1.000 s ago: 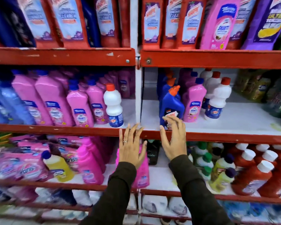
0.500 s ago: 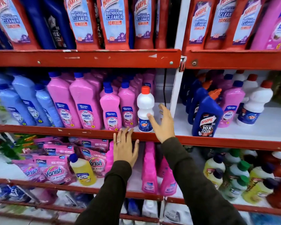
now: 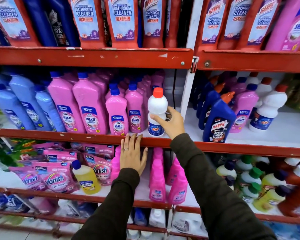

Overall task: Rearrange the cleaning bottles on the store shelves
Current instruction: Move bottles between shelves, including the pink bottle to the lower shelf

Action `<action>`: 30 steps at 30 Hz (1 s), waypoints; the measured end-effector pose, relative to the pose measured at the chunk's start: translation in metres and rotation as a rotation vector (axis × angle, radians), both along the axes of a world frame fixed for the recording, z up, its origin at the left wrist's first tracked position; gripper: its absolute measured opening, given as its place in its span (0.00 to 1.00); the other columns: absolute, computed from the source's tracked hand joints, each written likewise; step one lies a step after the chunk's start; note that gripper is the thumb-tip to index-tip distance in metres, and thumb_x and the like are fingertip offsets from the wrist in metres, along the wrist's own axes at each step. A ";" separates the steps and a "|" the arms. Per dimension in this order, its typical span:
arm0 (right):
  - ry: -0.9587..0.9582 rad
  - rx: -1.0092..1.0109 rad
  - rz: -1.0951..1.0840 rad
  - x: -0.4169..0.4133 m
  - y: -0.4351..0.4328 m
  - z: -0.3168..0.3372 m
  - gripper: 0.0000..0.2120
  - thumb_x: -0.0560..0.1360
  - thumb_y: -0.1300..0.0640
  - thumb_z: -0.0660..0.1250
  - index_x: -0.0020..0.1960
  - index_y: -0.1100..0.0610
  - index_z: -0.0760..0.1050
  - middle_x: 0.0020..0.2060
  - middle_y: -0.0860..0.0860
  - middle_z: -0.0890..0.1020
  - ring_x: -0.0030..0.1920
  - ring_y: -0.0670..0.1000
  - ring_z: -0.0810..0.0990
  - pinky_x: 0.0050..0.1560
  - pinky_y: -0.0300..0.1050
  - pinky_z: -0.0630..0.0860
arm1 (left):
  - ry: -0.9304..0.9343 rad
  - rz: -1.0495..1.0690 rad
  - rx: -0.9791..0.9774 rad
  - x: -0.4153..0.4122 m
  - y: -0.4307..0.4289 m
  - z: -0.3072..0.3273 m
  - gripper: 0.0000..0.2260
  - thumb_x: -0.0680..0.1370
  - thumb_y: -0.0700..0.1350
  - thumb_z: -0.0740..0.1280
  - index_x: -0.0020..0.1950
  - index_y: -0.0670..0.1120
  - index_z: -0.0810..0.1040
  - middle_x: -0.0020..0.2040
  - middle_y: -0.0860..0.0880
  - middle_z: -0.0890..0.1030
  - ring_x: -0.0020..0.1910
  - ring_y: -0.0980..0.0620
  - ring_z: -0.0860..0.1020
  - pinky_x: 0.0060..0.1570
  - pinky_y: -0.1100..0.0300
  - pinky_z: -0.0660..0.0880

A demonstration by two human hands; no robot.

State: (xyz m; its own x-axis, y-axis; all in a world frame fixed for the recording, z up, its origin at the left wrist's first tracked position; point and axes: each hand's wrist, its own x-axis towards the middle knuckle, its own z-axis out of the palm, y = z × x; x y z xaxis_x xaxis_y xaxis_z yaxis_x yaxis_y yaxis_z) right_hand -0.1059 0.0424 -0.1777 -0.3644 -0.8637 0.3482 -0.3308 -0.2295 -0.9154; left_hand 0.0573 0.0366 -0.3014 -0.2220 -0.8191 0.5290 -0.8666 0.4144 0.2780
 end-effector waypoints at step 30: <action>-0.077 -0.142 -0.216 -0.289 0.177 0.008 0.20 0.67 0.58 0.82 0.56 0.54 0.81 0.48 0.49 0.86 0.45 0.39 0.84 0.45 0.31 0.78 | 0.055 0.001 0.076 -0.239 0.103 0.026 0.29 0.81 0.57 0.56 0.76 0.41 0.63 0.75 0.41 0.67 0.78 0.38 0.59 0.79 0.43 0.51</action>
